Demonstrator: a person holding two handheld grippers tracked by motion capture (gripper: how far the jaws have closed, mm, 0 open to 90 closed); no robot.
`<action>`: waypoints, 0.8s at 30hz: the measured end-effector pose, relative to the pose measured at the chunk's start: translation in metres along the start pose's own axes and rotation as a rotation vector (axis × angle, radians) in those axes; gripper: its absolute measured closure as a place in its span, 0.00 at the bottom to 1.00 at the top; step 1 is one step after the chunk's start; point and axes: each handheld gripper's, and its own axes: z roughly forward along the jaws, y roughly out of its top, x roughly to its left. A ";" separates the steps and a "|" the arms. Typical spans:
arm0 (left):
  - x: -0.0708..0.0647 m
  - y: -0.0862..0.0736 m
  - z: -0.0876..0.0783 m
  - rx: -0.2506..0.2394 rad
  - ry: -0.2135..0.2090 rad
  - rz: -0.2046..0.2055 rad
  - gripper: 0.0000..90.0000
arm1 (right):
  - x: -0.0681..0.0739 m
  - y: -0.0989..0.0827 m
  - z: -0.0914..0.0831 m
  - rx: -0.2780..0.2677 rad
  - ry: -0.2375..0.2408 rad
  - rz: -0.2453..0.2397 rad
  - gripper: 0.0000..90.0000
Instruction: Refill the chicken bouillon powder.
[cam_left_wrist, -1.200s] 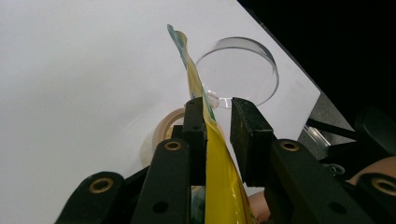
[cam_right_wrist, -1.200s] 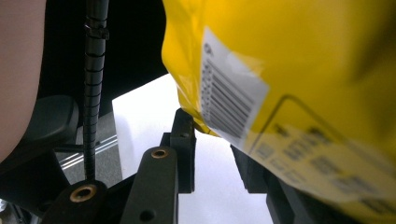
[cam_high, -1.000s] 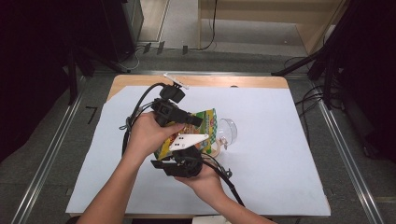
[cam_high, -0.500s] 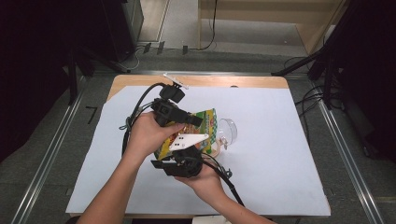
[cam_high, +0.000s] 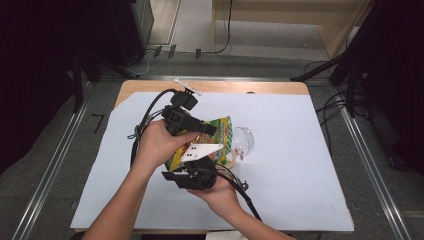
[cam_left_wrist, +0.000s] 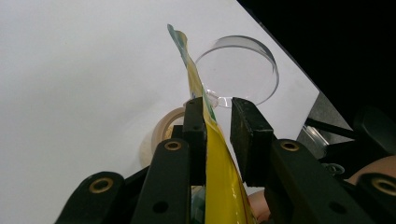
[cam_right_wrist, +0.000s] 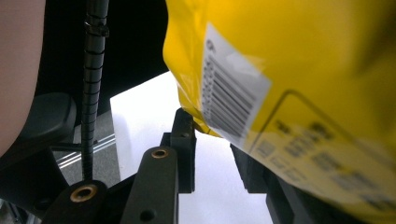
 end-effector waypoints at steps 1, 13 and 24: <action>0.000 0.000 0.000 0.000 0.000 0.000 0.85 | 0.000 0.000 0.000 0.000 0.000 0.000 0.81; -0.001 0.000 0.000 -0.003 0.001 0.002 0.85 | 0.000 0.000 0.000 -0.004 0.000 0.001 0.80; -0.001 0.000 -0.001 -0.004 0.000 0.003 0.85 | 0.002 0.002 -0.001 -0.003 0.003 0.005 0.80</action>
